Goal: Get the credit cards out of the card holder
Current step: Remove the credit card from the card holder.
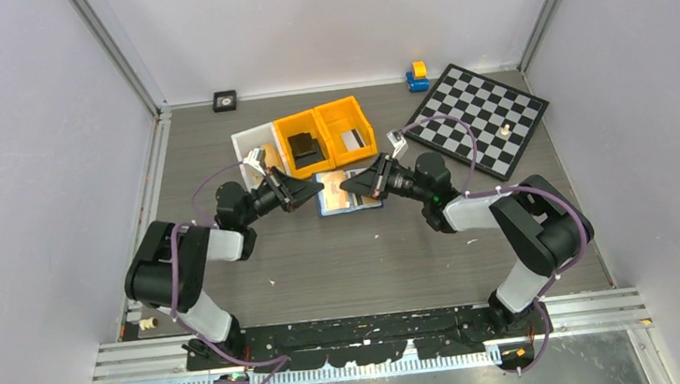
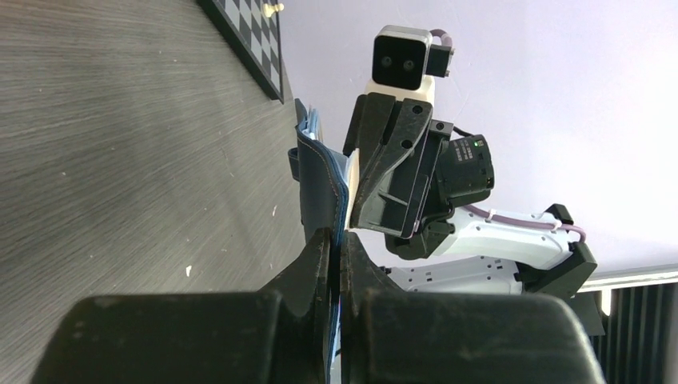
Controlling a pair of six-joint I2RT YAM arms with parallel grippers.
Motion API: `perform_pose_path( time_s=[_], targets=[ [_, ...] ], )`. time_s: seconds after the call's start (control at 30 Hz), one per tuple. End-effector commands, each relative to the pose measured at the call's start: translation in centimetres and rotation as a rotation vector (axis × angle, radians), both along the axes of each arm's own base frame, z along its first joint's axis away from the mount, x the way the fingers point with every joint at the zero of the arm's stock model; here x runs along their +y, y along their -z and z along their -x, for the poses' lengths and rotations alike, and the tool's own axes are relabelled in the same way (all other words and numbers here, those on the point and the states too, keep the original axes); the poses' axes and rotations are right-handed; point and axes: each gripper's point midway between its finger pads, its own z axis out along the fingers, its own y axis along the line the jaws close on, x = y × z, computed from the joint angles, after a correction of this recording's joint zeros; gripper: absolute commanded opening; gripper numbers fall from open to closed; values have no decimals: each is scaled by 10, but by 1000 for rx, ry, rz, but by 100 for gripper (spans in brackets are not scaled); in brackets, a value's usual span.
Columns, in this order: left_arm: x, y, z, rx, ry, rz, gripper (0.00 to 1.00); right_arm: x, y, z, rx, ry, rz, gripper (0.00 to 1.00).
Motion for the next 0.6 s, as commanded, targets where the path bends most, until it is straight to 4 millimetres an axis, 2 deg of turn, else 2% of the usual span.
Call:
perform_pose_path(
  time_s=[0.0,0.07,0.2,0.33,0.57],
  targets=[
    [3,-6,2,-61,-26,-59,1,-8,-34,-2,-101,22,-64,1],
    [5,-2,2,-39,-36,-83,6,-13,-32,-6,-91,48,-62,1],
    [8,-6,3,-54,-50,-100,19,-19,-27,-12,-72,71,-61,1],
    [9,-7,5,-69,-54,-120,26,-18,-28,-12,-70,65,-64,1],
    [3,-4,7,-64,-35,-130,32,-16,-28,-11,-68,51,-72,1]
  ],
)
